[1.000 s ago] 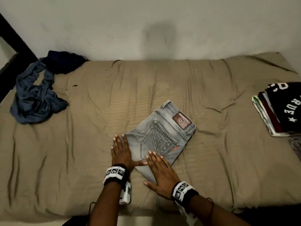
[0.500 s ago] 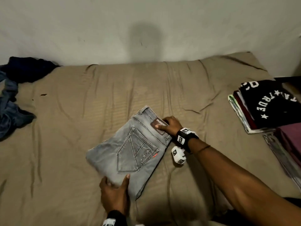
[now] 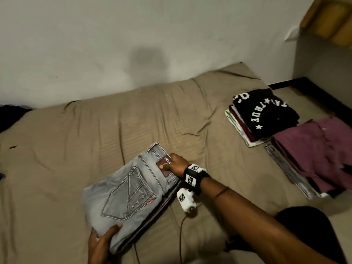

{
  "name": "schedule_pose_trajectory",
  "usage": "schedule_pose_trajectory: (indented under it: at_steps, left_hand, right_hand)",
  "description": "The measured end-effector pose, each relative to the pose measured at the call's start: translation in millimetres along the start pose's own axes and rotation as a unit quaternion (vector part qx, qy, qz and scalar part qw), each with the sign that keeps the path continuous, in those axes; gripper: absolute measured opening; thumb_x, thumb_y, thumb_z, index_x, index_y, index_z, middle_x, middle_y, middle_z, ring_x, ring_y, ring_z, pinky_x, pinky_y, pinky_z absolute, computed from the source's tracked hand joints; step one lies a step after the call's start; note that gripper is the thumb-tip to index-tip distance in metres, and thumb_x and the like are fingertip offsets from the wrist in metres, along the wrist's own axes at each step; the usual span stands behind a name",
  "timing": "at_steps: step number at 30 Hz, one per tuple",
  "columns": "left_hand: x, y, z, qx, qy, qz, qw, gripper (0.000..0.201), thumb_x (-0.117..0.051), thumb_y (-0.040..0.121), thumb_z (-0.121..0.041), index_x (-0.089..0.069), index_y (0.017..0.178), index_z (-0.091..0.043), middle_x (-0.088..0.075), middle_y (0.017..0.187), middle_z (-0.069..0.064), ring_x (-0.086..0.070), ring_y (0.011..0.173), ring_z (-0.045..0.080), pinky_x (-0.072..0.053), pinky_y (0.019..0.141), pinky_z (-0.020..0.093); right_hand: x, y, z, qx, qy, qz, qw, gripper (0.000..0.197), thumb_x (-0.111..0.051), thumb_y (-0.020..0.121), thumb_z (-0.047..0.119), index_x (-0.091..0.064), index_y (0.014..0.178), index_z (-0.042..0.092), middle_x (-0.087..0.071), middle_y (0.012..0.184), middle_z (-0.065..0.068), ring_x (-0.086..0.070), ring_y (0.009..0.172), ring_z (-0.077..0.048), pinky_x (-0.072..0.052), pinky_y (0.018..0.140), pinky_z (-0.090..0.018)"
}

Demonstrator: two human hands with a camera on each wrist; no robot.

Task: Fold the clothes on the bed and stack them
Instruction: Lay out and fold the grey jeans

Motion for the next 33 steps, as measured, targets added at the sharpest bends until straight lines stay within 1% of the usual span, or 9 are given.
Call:
schedule_pose_trajectory:
  at_steps: [3,7,11,13,17,21,27,30,33]
  left_hand:
    - [-32.0,-10.2,-28.0,-0.035,0.068,0.1,0.992,0.06,-0.075,0.074,0.014,-0.061,0.129,-0.005,-0.073,0.113,0.017,-0.074,0.091,0.021,-0.061,0.069,0.024]
    - [-135.9,14.9,-47.7,-0.05,0.154,0.28,0.946,0.085,-0.091,0.066,0.001,-0.055,0.14,-0.019,-0.068,0.132,0.008,-0.065,0.121,0.029,-0.057,0.095,0.051]
    - [-285.8,23.3,-49.1,-0.032,0.144,0.376,0.915,0.075,-0.089,0.066,0.002,-0.06,0.132,-0.016,-0.073,0.109,0.014,-0.071,0.092,0.024,-0.062,0.076,0.038]
    - [-345.6,14.3,-29.4,-0.005,0.168,0.372,0.913,0.075,-0.092,0.059,-0.007,-0.061,0.127,-0.009,-0.07,0.099,0.016,-0.069,0.08,0.025,-0.062,0.07,0.04]
    - [-397.5,24.8,52.2,0.028,0.266,0.337,0.903,0.071,-0.088,0.074,-0.014,-0.049,0.133,-0.009,-0.069,0.094,0.012,-0.066,0.072,0.026,-0.063,0.058,0.035]
    - [-404.2,30.6,77.9,-0.086,0.366,0.3,0.877,0.097,-0.088,0.063,-0.041,-0.045,0.148,-0.02,-0.069,0.126,0.004,-0.069,0.108,0.028,-0.057,0.094,0.041]
    - [-400.8,29.5,48.6,-0.1,0.373,0.218,0.896,0.047,-0.083,0.078,-0.011,-0.061,0.12,-0.013,-0.071,0.104,0.011,-0.067,0.104,0.031,-0.047,0.085,0.029]
    - [-397.3,25.6,40.9,-0.116,0.361,0.187,0.906,0.038,-0.08,0.077,-0.008,-0.067,0.113,-0.012,-0.074,0.107,0.012,-0.068,0.102,0.028,-0.046,0.084,0.025]
    - [-387.7,20.9,40.5,-0.13,0.305,0.162,0.929,0.03,-0.076,0.072,-0.008,-0.071,0.1,-0.018,-0.075,0.093,0.006,-0.072,0.092,0.028,-0.055,0.084,0.032]
  right_hand:
    - [38.1,-67.7,-49.1,-0.003,0.144,-0.123,0.982,0.061,-0.077,0.064,0.063,-0.063,0.104,0.02,-0.074,0.099,-0.001,-0.071,0.092,-0.023,-0.057,0.085,-0.041]
    - [93.9,-178.4,-128.9,-0.045,0.327,-0.327,0.885,0.029,-0.077,0.088,0.019,-0.061,0.112,0.015,-0.073,0.099,-0.004,-0.069,0.084,-0.015,-0.057,0.077,-0.032]
    - [115.1,-241.0,-199.7,-0.107,0.44,-0.518,0.726,0.042,-0.066,0.093,0.001,-0.048,0.131,-0.004,-0.062,0.117,-0.018,-0.059,0.098,-0.025,-0.055,0.067,-0.02]
    - [112.1,-252.7,-237.4,-0.165,0.412,-0.563,0.697,0.048,-0.064,0.095,0.001,-0.042,0.138,-0.006,-0.055,0.126,-0.018,-0.055,0.108,-0.027,-0.051,0.084,-0.028]
    - [100.3,-246.5,-287.8,-0.272,0.357,-0.516,0.73,0.052,-0.066,0.096,0.018,-0.049,0.131,-0.016,-0.054,0.134,-0.036,-0.055,0.121,-0.046,-0.044,0.103,-0.046]
    - [117.0,-239.3,-279.5,-0.193,0.385,-0.474,0.768,0.018,-0.058,0.096,-0.006,-0.064,0.112,-0.006,-0.066,0.117,-0.027,-0.06,0.101,-0.033,-0.051,0.086,-0.029]
    - [100.3,-238.7,-269.7,-0.156,0.53,-0.442,0.707,0.015,-0.071,0.086,0.008,-0.067,0.099,0.001,-0.072,0.08,-0.005,-0.061,0.09,-0.029,-0.046,0.088,-0.044]
    - [95.3,-239.3,-262.2,-0.142,0.551,-0.438,0.696,0.031,-0.08,0.067,0.016,-0.071,0.095,0.007,-0.068,0.084,-0.008,-0.063,0.091,-0.028,-0.056,0.08,-0.036]
    - [91.7,-239.0,-261.4,-0.155,0.554,-0.44,0.689,0.039,-0.068,0.085,0.001,-0.06,0.121,-0.011,-0.071,0.076,-0.004,-0.064,0.084,-0.026,-0.056,0.074,-0.033]
Point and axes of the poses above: each hand's wrist, its own y-axis towards the middle knuckle, its own x-axis out of the back of the hand, z = x × y, the point moved 5 cm from there along y, towards the middle knuckle
